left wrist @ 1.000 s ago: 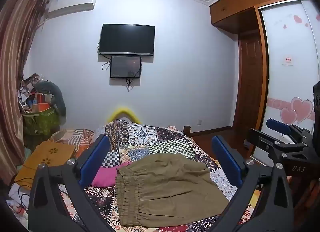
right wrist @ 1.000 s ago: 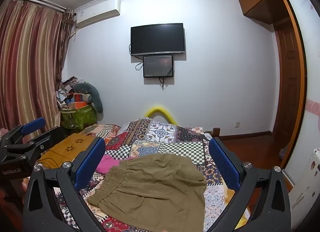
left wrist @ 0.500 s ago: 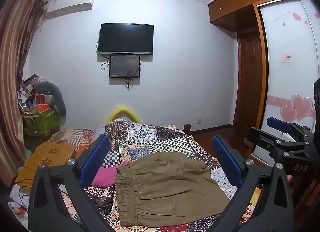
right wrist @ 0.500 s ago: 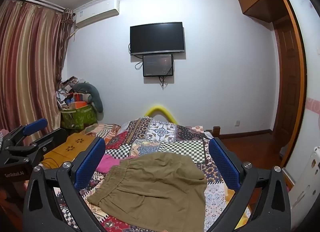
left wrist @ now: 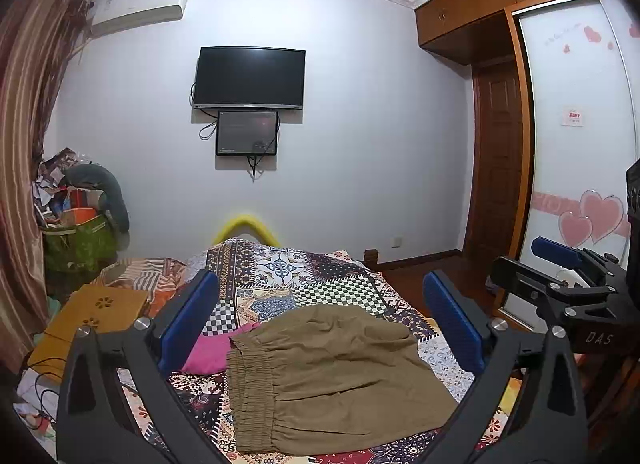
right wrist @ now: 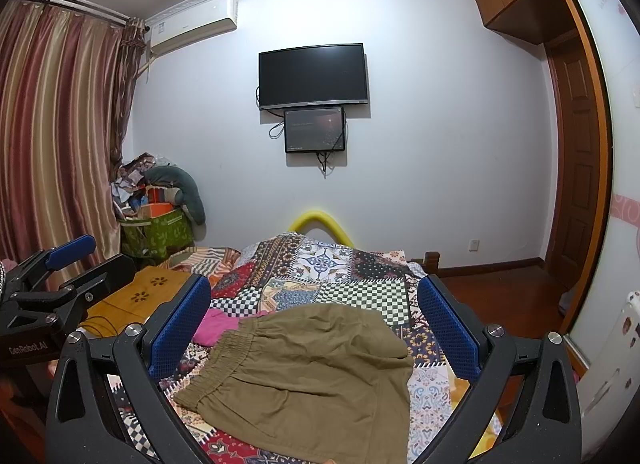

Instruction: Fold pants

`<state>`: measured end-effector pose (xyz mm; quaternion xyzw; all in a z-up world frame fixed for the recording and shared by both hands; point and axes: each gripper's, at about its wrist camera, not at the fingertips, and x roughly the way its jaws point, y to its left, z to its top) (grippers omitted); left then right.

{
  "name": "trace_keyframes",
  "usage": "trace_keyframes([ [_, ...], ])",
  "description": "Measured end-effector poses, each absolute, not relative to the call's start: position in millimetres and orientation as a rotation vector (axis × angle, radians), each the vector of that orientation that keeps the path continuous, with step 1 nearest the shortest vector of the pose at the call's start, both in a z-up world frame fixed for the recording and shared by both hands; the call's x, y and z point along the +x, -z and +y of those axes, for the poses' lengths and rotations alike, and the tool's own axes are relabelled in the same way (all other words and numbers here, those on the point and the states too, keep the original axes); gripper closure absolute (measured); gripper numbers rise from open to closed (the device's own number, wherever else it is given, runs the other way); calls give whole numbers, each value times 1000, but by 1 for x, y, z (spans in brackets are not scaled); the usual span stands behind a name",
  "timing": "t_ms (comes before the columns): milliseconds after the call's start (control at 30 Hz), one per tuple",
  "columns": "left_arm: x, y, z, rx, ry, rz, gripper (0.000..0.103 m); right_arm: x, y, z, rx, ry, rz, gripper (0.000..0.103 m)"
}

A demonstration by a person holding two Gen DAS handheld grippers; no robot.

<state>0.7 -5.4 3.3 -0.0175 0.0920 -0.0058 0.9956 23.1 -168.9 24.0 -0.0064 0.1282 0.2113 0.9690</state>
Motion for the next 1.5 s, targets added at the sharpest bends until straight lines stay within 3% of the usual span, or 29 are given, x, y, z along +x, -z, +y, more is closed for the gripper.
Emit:
trace_keyframes([
  [1500, 4, -3, -3, -39, 23, 180, 0, 25, -23, -174, -10, -428, 259, 0],
])
